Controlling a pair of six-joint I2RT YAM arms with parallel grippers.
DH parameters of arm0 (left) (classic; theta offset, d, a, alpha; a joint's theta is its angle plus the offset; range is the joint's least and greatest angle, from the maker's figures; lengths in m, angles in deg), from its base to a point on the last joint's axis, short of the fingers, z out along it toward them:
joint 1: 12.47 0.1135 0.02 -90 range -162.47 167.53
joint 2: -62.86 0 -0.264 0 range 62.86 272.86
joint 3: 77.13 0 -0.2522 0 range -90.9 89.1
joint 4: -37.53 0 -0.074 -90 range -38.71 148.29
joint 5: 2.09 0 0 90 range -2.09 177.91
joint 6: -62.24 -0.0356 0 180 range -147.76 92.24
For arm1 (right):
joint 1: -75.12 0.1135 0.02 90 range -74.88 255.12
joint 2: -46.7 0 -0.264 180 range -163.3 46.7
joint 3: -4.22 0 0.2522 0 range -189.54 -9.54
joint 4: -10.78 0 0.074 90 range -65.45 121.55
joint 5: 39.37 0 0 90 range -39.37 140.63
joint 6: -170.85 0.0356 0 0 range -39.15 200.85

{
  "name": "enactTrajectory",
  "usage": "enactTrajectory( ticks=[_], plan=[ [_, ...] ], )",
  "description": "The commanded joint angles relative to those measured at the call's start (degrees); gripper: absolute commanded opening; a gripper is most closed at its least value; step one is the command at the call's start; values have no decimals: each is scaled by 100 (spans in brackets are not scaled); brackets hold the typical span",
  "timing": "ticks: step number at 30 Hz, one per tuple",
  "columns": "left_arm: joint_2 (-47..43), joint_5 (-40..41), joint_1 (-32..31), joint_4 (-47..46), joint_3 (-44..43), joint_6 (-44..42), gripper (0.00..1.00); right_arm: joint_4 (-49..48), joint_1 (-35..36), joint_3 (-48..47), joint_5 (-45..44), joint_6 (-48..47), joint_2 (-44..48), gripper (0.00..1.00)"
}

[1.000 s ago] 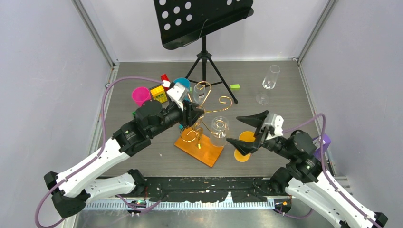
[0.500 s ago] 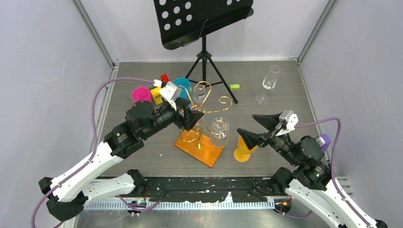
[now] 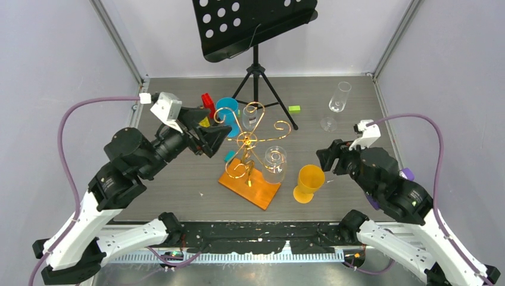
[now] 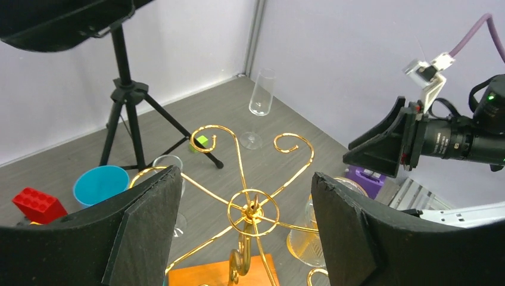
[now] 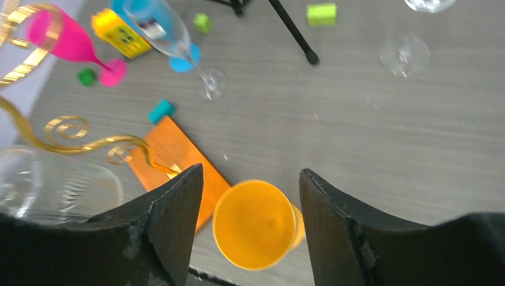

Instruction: Place the wine glass upside down on the wine glass rack

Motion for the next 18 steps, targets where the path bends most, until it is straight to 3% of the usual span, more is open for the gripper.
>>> enactTrajectory(
  ticks=[1, 3, 10, 16, 18],
  plan=[
    [62, 265, 27, 309, -293, -319, 79, 1604, -5, -490, -402, 469, -577, 64],
    [106, 302, 27, 316, -331, -399, 79, 1790, -10, -522, -239, 523, -788, 57],
    [116, 238, 27, 257, -217, -330, 80, 1963, -47, -245, 59, 530, -1266, 56],
    [120, 208, 27, 184, -145, -178, 80, 1569, -349, 317, 491, 305, -1547, 56],
    [147, 191, 27, 227, -193, -168, 80, 1404, -612, 496, 710, 220, -1634, 50]
  ],
)
